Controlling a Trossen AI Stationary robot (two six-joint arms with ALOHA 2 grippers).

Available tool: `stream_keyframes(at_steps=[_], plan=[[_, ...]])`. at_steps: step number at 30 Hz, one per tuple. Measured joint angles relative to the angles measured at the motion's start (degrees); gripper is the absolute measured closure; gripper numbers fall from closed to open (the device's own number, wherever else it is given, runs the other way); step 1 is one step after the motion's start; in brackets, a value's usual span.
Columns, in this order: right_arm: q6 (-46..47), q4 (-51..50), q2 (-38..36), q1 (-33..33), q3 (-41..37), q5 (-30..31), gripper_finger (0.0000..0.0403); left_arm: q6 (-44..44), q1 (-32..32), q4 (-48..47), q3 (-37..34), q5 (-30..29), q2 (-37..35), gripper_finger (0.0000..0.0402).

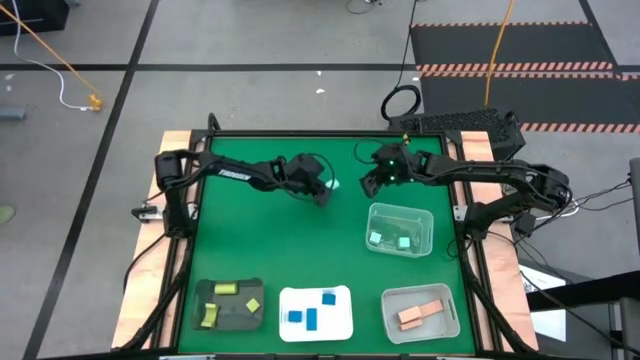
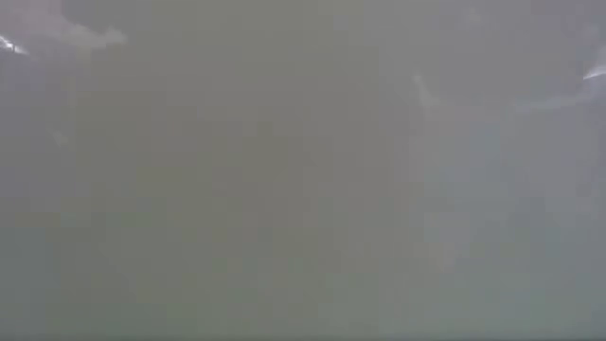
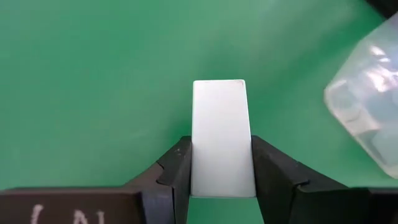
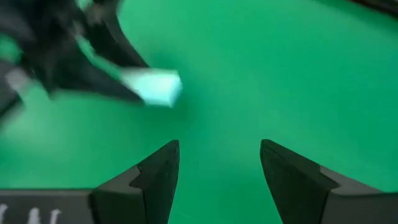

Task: Sort & place blocks by color
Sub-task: Put the light blue block into the transparent bin

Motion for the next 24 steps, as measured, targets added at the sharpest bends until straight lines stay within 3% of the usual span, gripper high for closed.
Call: stream_keyframes(at_steps=[10,17,24], plan=[[22.33,6.08,0.04,-5.14,-0.14,-16.51,0.018,14.47,-5.76,2.93,0.04,-1.19,-0.79,0.0271],[35.35,17.9,0.04,-6.34,-5.6,-27.34,0.017,21.58,-9.93,8.81,0.07,-8.85,-0.83,0.0271],[44.24,32.18,0.04,-4.66,-12.08,-27.62,0.0174,24.13,-10.06,16.41,0.13,-10.36,-0.9,0.0271]])
